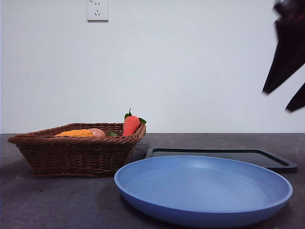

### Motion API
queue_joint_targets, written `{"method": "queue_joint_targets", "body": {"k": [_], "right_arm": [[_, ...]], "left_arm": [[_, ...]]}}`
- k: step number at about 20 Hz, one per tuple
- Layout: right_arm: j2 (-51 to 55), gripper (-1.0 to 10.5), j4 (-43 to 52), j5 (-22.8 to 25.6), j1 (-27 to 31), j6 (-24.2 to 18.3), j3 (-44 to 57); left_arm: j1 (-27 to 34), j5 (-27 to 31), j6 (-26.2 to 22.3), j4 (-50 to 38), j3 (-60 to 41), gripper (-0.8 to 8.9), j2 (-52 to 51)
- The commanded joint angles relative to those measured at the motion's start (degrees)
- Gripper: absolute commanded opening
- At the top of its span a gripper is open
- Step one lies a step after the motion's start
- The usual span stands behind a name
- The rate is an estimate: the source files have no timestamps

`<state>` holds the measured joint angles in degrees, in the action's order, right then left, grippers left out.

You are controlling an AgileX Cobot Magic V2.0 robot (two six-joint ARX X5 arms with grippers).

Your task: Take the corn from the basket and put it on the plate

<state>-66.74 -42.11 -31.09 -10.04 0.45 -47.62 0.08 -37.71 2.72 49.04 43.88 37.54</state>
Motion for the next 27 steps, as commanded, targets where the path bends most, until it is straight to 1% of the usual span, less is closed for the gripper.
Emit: {"method": "queue_joint_targets", "body": {"k": [1,5,9,11,15,17,19,20,24,27], "right_arm": [[-5.57,2.9,2.16,0.07,-1.14,0.17,-0.85],[-13.51,2.9,4.48,1.53,-2.86,-0.48,-0.85],[-19.10,2.8,6.67,1.53,-4.85,-1.11,-0.85],[-20.90,2.5,7.39,1.55,-5.64,-1.11,-0.83],[-23.89,1.5,7.78,2.82,-6.08,-1.09,-0.83],[-24.55,1.0,8.04,2.67,-6.08,-1.09,-0.83],[-24.61,0.2,8.17,2.67,-6.05,-1.09,-0.83],[-24.59,0.0,8.28,2.64,-6.05,-1.09,-0.83],[-23.89,0.0,6.91,2.56,-5.79,-0.74,-1.29],[-20.44,0.0,2.86,2.58,-5.09,-0.94,-3.67]], "left_arm": [[-0.11,-0.37,0.57,-0.72,0.96,4.43,0.28],[-0.13,-0.37,0.81,-0.72,0.96,4.43,0.28],[-0.13,-0.37,0.81,-0.74,0.96,4.43,0.28],[-0.13,-0.37,0.81,-0.74,0.96,4.43,0.28],[-0.13,-0.37,0.81,-0.77,0.96,4.43,0.28],[-0.15,-0.37,0.79,-0.74,0.96,4.43,0.28],[-0.22,-0.37,0.79,-0.81,0.96,4.43,0.31],[-0.42,-0.37,0.79,-0.81,0.96,4.43,0.31],[-1.84,-0.15,1.20,-1.05,1.36,4.43,2.12],[-3.37,2.58,1.18,-1.60,3.17,4.43,5.18]]}}
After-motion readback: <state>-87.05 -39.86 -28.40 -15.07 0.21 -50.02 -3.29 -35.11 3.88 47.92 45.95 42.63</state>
